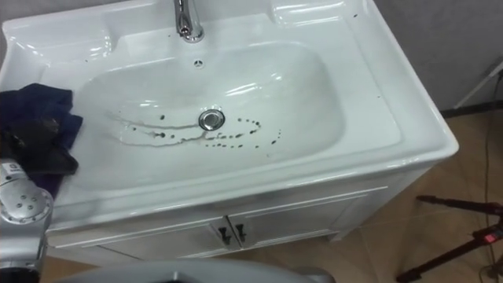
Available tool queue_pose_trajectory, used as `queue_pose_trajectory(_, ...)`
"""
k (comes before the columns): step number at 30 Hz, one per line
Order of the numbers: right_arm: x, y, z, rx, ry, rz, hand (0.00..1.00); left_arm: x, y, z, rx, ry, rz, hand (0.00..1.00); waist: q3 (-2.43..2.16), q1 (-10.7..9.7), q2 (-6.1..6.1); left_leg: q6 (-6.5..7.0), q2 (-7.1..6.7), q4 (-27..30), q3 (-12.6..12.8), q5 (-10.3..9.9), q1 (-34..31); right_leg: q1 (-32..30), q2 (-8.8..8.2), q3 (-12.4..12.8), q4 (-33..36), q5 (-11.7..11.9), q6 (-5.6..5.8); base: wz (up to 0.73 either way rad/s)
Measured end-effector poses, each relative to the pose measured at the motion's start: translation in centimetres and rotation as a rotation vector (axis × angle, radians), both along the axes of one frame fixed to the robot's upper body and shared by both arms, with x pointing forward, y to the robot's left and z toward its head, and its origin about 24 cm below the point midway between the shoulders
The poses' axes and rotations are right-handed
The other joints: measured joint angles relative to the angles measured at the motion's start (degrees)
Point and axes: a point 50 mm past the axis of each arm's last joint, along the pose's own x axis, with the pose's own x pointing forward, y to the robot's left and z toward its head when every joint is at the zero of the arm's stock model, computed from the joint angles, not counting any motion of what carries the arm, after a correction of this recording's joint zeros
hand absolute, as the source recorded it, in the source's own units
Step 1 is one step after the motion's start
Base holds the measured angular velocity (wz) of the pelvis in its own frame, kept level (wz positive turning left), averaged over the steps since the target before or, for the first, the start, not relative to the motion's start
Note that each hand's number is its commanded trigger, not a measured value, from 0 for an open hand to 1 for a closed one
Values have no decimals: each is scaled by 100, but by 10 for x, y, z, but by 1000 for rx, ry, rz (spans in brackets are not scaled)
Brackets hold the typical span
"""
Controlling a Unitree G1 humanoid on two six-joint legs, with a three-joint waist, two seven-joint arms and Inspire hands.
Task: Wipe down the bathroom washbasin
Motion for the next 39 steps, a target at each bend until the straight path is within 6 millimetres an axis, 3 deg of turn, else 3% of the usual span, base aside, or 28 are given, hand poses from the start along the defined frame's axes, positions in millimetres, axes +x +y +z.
queue_pose_trajectory(16, -1, 0, 0, 2, 23, -42, 0, -13, -1, -23, 53, 192, -28, 0, -18, -8, -12, 0, 0, -7, 28, 0, -5, 5, 2, -17, -1, 3, -2, 0)
queue_pose_trajectory(24, 0, -6, 2, -23, 35, -41, 0, -13, -3, -27, 66, 245, -50, 0, -58, -12, 63, 0, 1, -7, 32, 0, -81, -83, 6, -2, 17, 4, -2, 0)
queue_pose_trajectory(36, 1, -7, 2, -48, 51, -40, 0, -12, -7, -41, 63, 329, -88, 0, -50, -6, 93, 0, 3, -9, 80, 0, -60, -102, 6, 31, 82, 3, -2, 0)
queue_pose_trajectory(37, 1, -7, 2, -47, 56, -42, 0, -12, -7, -41, 67, 333, -91, 13, -50, -6, 97, 0, 5, -11, 102, 0, -60, -108, 8, 40, 84, 3, -2, -6)
queue_pose_trajectory(38, 1, -8, 2, -47, 59, -43, 0, -12, -7, -42, 66, 341, -94, 54, -52, -3, 110, 0, 12, -21, 132, 0, -57, -125, 20, 74, 89, 4, -3, -10)
queue_pose_trajectory(39, 0, -8, 2, -46, 65, -44, 0, -12, -7, -42, 69, 350, -101, 58, -53, 3, 121, 0, 22, -50, 157, 0, -55, -157, 34, 103, 96, 8, -8, -12)
